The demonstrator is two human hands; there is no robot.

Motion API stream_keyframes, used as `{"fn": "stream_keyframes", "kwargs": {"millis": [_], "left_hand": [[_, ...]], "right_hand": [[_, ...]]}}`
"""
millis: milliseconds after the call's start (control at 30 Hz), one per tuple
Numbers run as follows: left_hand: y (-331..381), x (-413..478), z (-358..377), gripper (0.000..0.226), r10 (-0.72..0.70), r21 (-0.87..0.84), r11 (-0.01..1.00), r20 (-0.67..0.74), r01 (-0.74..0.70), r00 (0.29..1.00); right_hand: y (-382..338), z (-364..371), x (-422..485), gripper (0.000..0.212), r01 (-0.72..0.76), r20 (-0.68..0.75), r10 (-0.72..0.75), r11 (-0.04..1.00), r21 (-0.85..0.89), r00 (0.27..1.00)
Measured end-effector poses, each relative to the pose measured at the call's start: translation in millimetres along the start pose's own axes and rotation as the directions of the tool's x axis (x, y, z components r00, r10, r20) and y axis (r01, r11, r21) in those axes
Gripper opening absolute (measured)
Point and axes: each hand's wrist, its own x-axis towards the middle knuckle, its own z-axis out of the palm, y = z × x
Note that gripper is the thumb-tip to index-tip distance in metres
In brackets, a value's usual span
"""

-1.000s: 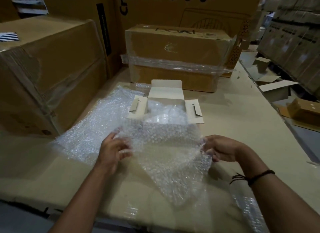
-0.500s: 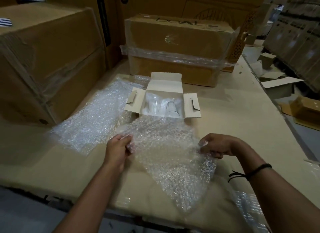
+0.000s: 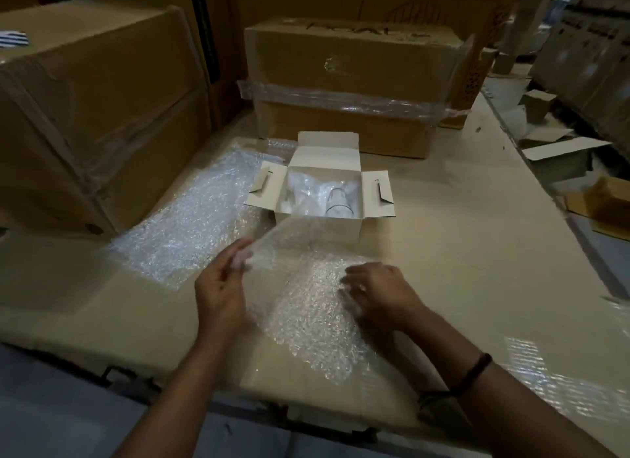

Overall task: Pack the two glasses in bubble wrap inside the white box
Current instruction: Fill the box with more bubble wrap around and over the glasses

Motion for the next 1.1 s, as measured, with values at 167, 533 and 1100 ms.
{"fn": "stream_keyframes", "kwargs": {"millis": [167,533,1100], "left_hand": [[-9,-31,17,0.044,0.244,0.203,0.916,0.406,-0.347,0.881],[-35,-50,9,0.093,0.012,0.545,0.544,0.755,-0.638,0.655],[9,28,-29,0.033,-0.075,0.139,0.990,0.493,0.007,0.867]], "right_hand": [[-12,-44,13,0.053,-0.343,0.187,0.481,0.261,0.902,0.857],[-1,-23,9,0.063,-0.523,0.089,0.588,0.627,0.577,0.804],[-19,-53,36,0.064,-0.185,-0.008,0.297,0.616,0.766,0.955]]}}
